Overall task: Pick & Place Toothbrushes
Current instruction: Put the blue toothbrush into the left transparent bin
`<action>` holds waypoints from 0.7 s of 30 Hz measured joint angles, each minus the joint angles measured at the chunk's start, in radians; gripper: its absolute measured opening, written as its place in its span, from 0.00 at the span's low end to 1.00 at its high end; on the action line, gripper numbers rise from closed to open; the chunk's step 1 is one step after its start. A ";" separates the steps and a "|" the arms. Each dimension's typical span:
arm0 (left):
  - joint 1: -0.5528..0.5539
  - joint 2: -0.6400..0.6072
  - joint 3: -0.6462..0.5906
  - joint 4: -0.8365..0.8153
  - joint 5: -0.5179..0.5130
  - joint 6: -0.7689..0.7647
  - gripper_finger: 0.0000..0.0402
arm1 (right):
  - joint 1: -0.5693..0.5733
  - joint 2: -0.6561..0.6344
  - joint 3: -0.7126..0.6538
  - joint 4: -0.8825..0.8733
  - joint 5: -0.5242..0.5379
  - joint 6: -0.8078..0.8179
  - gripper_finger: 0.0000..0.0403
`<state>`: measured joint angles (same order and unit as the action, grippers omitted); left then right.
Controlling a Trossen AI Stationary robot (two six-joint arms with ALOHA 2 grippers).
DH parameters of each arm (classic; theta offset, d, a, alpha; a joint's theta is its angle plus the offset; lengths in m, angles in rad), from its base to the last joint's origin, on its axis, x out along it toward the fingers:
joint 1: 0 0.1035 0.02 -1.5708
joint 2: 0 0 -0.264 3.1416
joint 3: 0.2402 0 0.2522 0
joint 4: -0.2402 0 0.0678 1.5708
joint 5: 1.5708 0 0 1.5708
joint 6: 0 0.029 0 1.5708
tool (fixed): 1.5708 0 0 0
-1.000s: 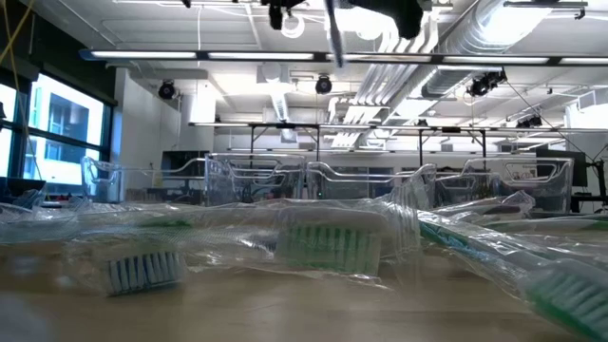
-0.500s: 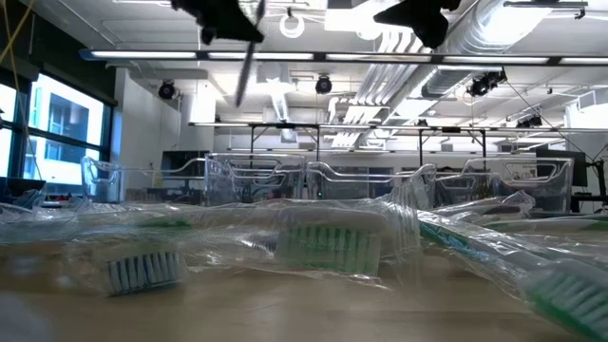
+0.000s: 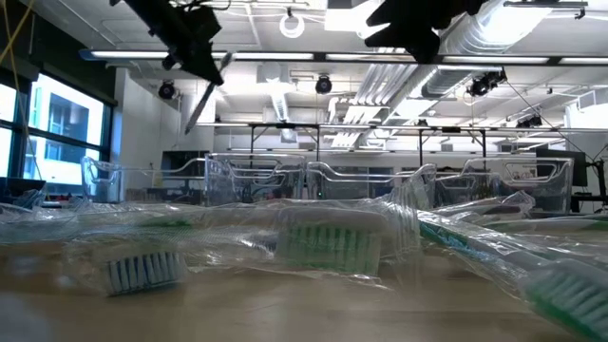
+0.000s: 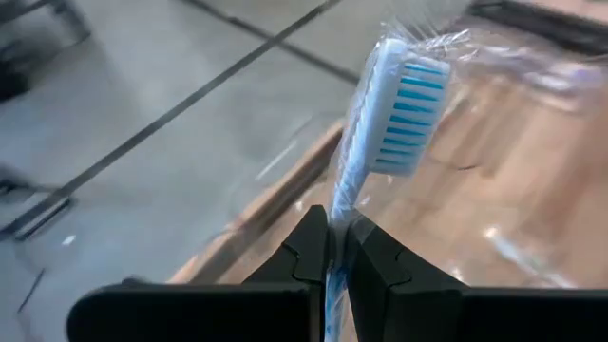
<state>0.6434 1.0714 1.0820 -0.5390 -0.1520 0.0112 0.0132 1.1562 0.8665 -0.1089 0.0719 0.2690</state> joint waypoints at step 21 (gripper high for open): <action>0.223 0.153 0.000 -0.311 0.003 0.066 0.03 | 0.000 0.076 0.000 0.016 0.002 -0.001 0.34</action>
<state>0.8665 1.2241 1.0821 -0.8498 -0.1495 0.0777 0.0132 1.2321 0.8665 -0.0930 0.0738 0.2680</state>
